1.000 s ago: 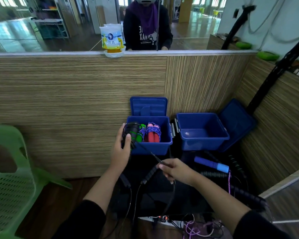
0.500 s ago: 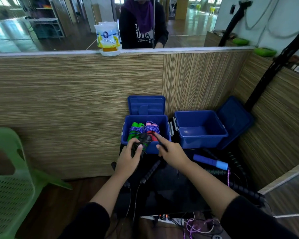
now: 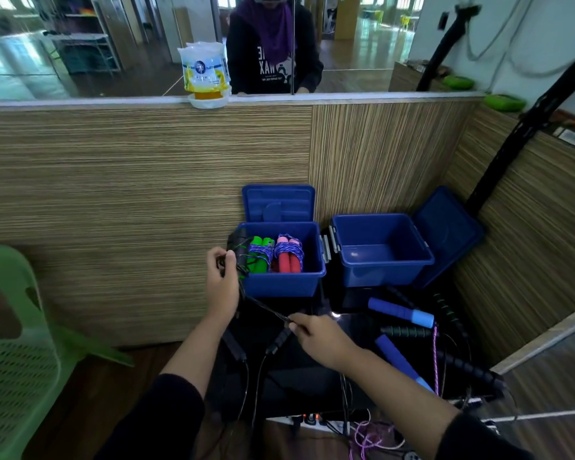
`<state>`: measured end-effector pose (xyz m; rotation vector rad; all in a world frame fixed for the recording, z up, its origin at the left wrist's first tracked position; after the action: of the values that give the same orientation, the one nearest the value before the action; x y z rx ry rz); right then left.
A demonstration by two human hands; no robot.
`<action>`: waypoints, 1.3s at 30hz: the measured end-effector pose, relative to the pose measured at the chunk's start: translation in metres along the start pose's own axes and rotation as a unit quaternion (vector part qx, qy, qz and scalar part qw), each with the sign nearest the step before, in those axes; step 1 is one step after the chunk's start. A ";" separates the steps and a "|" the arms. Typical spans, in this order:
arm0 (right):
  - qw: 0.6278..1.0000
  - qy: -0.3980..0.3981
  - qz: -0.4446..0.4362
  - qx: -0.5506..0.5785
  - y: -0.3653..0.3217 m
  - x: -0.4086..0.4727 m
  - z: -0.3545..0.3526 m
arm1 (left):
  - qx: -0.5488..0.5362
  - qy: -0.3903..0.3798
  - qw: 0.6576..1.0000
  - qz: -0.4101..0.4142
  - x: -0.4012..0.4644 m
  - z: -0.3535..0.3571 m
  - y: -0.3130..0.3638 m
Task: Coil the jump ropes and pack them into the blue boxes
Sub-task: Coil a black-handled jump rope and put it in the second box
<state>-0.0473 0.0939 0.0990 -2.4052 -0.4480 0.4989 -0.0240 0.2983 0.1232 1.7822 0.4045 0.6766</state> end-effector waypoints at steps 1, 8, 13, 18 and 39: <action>1.000 0.017 -0.015 0.007 -0.003 -0.002 -0.003 | 0.026 -0.013 1.000 -0.007 0.001 -0.003 -0.002; 0.984 0.152 0.030 -0.092 0.000 0.016 -0.049 | 0.089 -0.153 0.984 -0.003 -0.030 0.004 -0.020; 0.991 0.086 0.015 -0.100 0.000 0.012 -0.055 | 0.124 -0.196 0.972 0.051 -0.036 0.012 -0.032; 0.984 -0.096 -0.080 -0.131 -0.019 -0.002 -0.042 | 0.144 -0.166 0.974 0.060 -0.038 0.015 -0.025; 0.908 -0.078 0.046 0.409 0.016 0.027 -0.077 | -0.151 -0.325 0.928 0.104 -0.093 0.019 0.032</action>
<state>0.0143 0.0542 0.1379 -1.5823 -0.1364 0.7466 -0.0862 0.2201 0.1275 1.6477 -0.3283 0.2362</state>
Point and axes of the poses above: each hand's wrist, its own x-axis towards the middle knuckle, its own z-axis out of the palm, y = z × x, the point moved 4 cm from there along x, towards the middle knuckle, and after that the axes turned 7 degrees about z, right-handed, at the moved point
